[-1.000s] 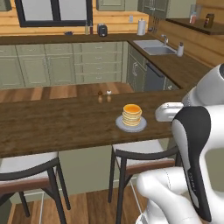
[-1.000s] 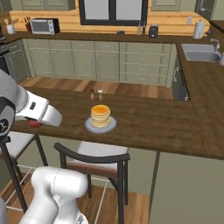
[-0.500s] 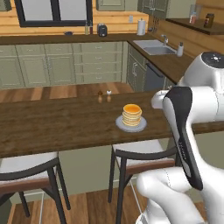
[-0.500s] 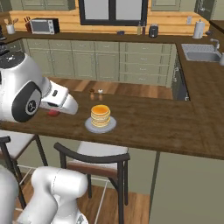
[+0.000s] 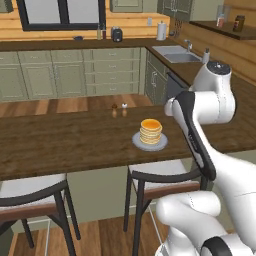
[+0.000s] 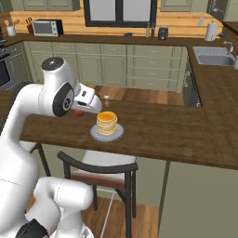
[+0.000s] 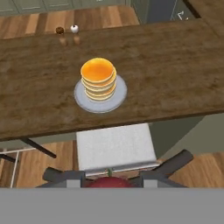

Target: Take the strawberry from the fridge and place it on top of the pancake, located on the dining counter.

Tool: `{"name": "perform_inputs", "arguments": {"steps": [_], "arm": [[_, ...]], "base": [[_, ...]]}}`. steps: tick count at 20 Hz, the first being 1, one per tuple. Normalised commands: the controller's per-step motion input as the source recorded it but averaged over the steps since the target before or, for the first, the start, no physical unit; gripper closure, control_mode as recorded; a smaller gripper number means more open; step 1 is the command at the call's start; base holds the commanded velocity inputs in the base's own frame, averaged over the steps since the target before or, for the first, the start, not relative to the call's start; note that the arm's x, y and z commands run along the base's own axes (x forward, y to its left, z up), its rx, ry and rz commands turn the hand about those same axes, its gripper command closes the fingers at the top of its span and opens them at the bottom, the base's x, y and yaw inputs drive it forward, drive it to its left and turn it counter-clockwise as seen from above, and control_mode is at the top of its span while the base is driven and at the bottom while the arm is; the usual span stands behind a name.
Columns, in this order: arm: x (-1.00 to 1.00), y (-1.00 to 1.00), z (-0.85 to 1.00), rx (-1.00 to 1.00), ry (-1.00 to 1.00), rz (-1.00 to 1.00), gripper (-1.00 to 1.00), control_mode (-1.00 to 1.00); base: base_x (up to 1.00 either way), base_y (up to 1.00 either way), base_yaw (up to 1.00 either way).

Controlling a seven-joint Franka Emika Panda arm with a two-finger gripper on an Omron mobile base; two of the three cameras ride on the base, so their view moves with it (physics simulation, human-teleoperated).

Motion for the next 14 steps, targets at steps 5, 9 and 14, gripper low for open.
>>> {"name": "perform_inputs", "arguments": {"steps": [5, 9, 14], "arm": [[0.94, 0.00, -0.49, 0.00, 0.02, 0.00, 1.00, -1.00], [0.61, 0.00, -0.19, 0.00, -0.03, 0.00, 1.00, -1.00], [0.10, 0.01, -0.25, 0.00, -0.18, 0.00, 1.00, -1.00]], "base": [[0.00, 0.00, 0.00], [0.00, 0.00, 0.00], [0.00, 0.00, 0.00]]}}
